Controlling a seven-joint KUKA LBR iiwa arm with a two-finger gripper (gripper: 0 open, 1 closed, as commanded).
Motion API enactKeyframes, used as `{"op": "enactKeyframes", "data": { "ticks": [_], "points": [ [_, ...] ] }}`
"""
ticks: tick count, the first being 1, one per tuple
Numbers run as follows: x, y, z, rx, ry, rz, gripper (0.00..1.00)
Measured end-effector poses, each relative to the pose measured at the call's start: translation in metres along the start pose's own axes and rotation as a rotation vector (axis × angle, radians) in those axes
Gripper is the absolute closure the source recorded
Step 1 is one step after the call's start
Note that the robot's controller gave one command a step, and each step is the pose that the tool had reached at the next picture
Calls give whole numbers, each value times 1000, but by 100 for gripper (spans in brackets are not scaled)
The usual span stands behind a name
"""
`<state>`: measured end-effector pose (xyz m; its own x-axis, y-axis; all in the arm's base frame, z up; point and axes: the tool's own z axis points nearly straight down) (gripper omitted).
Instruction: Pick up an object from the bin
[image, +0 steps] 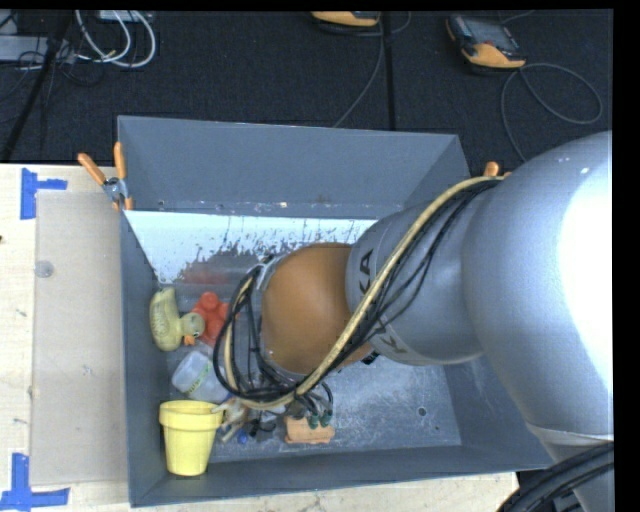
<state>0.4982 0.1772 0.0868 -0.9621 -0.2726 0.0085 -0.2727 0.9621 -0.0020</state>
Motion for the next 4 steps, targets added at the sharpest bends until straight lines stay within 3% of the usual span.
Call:
{"op": "enactKeyframes", "data": {
  "ticks": [1,2,3,4],
  "points": [
    [0,0,0,0,0,1,100],
    [0,1,-61,0,2,6,100],
    [0,1,-61,0,2,7,100],
    [2,2,-96,0,12,-20,100]
  ]
}}
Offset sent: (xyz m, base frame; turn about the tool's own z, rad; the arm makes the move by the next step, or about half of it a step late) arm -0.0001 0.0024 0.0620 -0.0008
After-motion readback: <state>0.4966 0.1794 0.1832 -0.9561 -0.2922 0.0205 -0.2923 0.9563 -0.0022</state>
